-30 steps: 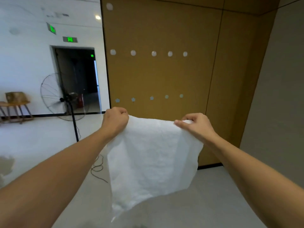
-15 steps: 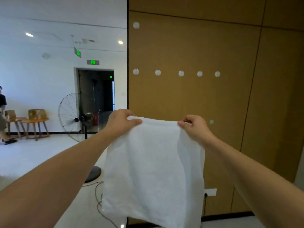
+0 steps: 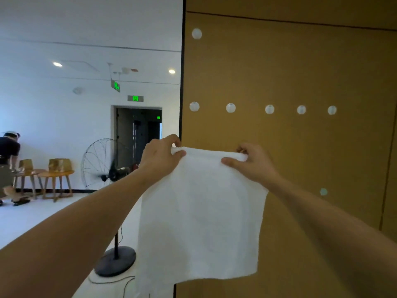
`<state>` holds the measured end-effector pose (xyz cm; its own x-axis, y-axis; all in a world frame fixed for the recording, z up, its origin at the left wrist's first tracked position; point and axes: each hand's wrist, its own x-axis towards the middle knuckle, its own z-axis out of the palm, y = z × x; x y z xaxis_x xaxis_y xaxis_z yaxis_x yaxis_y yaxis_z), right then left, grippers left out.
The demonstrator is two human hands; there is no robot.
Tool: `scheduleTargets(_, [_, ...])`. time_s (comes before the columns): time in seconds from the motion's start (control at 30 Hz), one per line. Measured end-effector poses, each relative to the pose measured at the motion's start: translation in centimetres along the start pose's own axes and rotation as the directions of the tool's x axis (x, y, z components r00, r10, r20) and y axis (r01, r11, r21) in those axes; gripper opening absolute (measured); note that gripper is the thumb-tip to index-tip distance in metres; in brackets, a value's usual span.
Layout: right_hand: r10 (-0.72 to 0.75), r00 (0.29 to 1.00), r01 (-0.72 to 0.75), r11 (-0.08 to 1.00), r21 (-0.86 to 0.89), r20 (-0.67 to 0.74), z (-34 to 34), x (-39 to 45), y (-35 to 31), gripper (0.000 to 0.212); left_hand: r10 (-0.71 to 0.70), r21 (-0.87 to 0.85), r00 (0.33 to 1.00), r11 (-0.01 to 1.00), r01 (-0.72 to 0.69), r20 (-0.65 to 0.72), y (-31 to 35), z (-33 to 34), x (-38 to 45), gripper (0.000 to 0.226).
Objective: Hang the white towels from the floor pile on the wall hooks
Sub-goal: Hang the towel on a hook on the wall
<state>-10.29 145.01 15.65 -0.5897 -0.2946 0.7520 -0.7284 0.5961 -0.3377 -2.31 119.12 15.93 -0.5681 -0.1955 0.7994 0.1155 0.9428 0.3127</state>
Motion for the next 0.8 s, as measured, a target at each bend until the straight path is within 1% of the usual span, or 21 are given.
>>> scheduleTargets(0.1, [-0.083,0.994,0.089,0.99,0.109,-0.064,2.8,5.2,1.9,0.027,0.064,0.058,0.995,0.997,-0.059,-0.074,-1.7,3.5,4.3,0.011])
scheduleTargets(0.17, [-0.157,0.986,0.162,0.979,0.121,-0.046,4.5,8.9,3.4,0.024,0.112,0.126,0.989,0.987,-0.1,-0.098,-2.9,5.9,7.7,0.008])
scheduleTargets(0.27, [-0.299,0.953,0.299,0.954,0.02,0.045,6.5,15.2,6.0,0.008,0.188,0.2,0.978,0.966,-0.166,-0.094,-4.5,8.8,13.4,0.021])
scheduleTargets(0.33, [-0.403,0.912,0.409,0.905,-0.117,0.075,7.6,19.4,7.6,0.018,0.287,0.3,0.952,0.922,-0.244,-0.108,-5.6,10.2,17.1,0.024])
scheduleTargets(0.37, [-0.431,0.898,0.44,0.875,-0.2,0.091,8.1,21.4,8.3,0.023,0.337,0.359,0.935,0.891,-0.28,-0.107,-6.1,10.8,18.8,0.025])
scheduleTargets(0.43, [-0.444,0.888,0.458,0.824,-0.333,0.12,9.1,25.1,9.5,0.03,0.418,0.45,0.905,0.826,-0.339,-0.085,-6.9,11.7,21.7,0.027])
scheduleTargets(0.5, [-0.437,0.888,0.458,0.799,-0.39,0.147,10.1,28.5,10.4,0.032,0.491,0.54,0.87,0.743,-0.396,-0.038,-7.8,12.6,24.3,0.03])
scheduleTargets(0.53, [-0.441,0.883,0.466,0.784,-0.41,0.161,10.7,30.0,10.6,0.033,0.522,0.597,0.853,0.685,-0.419,-0.001,-8.1,13.0,25.4,0.033])
scheduleTargets(0.6, [-0.443,0.881,0.467,0.752,-0.465,0.167,11.7,32.9,10.8,0.034,0.538,0.692,0.84,0.579,-0.431,0.074,-8.7,13.7,27.6,0.038])
scheduleTargets(0.63, [-0.429,0.89,0.446,0.748,-0.491,0.155,12.3,34.2,10.8,0.034,0.529,0.717,0.844,0.556,-0.421,0.085,-8.9,13.9,28.6,0.039])
scheduleTargets(0.7, [-0.421,0.902,0.404,0.737,-0.542,0.099,13.3,36.6,10.9,0.035,0.537,0.741,0.841,0.541,-0.397,0.058,-9.5,14.5,30.7,0.042])
scheduleTargets(0.8, [-0.448,0.894,0.362,0.723,-0.588,-0.001,14.7,39.4,10.8,0.035,0.55,0.731,0.835,0.576,-0.366,-0.016,-10.1,15.3,33.7,0.043])
